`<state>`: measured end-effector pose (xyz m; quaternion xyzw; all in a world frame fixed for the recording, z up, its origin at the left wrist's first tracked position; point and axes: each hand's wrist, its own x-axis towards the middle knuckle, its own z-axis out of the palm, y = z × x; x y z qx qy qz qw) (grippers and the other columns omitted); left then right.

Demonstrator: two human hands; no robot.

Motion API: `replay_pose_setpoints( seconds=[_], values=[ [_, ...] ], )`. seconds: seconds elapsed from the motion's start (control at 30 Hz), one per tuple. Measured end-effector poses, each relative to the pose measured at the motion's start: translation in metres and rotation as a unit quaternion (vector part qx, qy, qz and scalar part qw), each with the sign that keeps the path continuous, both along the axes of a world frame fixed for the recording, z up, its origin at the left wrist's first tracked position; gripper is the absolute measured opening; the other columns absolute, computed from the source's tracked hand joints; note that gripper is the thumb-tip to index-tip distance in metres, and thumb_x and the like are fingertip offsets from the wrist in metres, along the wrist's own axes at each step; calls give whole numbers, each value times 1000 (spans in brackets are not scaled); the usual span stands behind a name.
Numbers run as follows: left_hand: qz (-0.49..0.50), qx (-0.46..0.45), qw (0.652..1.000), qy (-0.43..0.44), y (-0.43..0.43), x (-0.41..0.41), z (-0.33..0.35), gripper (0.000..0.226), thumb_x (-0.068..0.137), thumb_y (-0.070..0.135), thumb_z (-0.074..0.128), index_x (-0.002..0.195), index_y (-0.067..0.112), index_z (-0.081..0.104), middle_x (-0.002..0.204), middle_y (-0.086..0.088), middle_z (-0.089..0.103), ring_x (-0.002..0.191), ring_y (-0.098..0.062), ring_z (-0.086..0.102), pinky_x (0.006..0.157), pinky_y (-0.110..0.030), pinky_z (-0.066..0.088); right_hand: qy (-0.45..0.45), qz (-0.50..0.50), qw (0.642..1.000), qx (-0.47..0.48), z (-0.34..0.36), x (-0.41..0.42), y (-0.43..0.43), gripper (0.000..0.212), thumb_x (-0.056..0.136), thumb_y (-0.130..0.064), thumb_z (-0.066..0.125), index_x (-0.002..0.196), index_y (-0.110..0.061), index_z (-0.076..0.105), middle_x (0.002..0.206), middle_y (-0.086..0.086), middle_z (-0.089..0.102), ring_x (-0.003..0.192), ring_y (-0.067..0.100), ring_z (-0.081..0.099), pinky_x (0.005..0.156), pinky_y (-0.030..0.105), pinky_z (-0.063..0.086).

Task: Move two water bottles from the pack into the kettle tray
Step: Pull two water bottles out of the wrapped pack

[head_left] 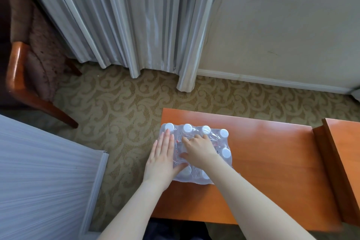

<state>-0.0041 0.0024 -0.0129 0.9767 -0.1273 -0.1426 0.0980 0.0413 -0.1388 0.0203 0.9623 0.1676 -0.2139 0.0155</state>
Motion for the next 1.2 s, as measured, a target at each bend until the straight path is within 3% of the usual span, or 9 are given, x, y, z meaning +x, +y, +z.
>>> replay_pose_setpoints(
  seconds=[0.33,0.47,0.53,0.63,0.83,0.93,1.0,1.13,1.2],
  values=[
    [11,-6,1000,-16,1,0,-7,100,80,78,13,135,13,-40,147,-3,-43,137,-19,-35,113,-32,-18,-61,-30,990,125,13,0,-10,30,86,-31,56,104,-7,50,86,12,67,90,31,54,80,36,31],
    [4,3,999,-41,0,0,-1,100,76,78,4,144,10,-20,155,-7,-24,143,-24,-20,118,-34,-13,-95,-32,980,169,55,-2,-15,28,86,-34,57,96,-8,51,78,8,63,81,28,49,77,35,31],
    [4,-7,1000,-17,0,1,0,101,72,79,-1,142,11,-25,154,-6,-29,141,-24,-26,115,-33,-21,-110,-50,973,199,79,-4,-19,27,85,-34,60,94,-10,52,75,5,58,77,26,46,75,35,33],
    [6,9,1000,-5,1,1,-2,102,71,80,-2,140,11,-30,153,-6,-32,142,-23,-27,117,-34,-13,-124,-112,950,264,114,-7,-29,26,80,-32,65,86,-9,54,73,6,59,71,24,47,68,30,33],
    [18,-71,992,105,0,9,18,114,77,79,36,145,12,-26,156,-4,-31,145,-19,-25,118,-36,-8,-165,-179,913,326,154,-8,-42,26,77,-31,70,79,-10,53,64,4,53,58,18,41,63,26,29],
    [92,-264,933,226,1,29,60,139,57,72,70,147,22,-23,161,2,-15,148,-15,-13,121,-42,5,-167,-168,921,308,159,-8,-41,27,78,-31,69,82,-9,54,68,6,55,62,22,44,67,27,29],
    [99,-354,900,233,1,43,94,140,44,73,76,148,38,-13,161,10,7,147,-10,7,118,-39,21,-163,-167,923,307,162,-9,-39,26,78,-31,68,82,-9,54,67,3,51,63,22,44,67,26,28],
    [44,-427,886,178,-12,63,144,112,43,65,81,140,53,26,144,24,43,132,2,40,106,-27,37,-149,-143,924,322,169,-11,-31,25,76,-32,67,75,-18,47,60,-7,41,60,17,40,62,22,25],
    [25,-440,882,170,-22,67,157,74,52,48,80,120,52,51,122,28,59,114,3,55,94,-23,46,-142,-141,920,337,173,-12,-27,27,75,-34,67,74,-25,42,61,-5,44,60,16,40,58,23,26]
  ],
)
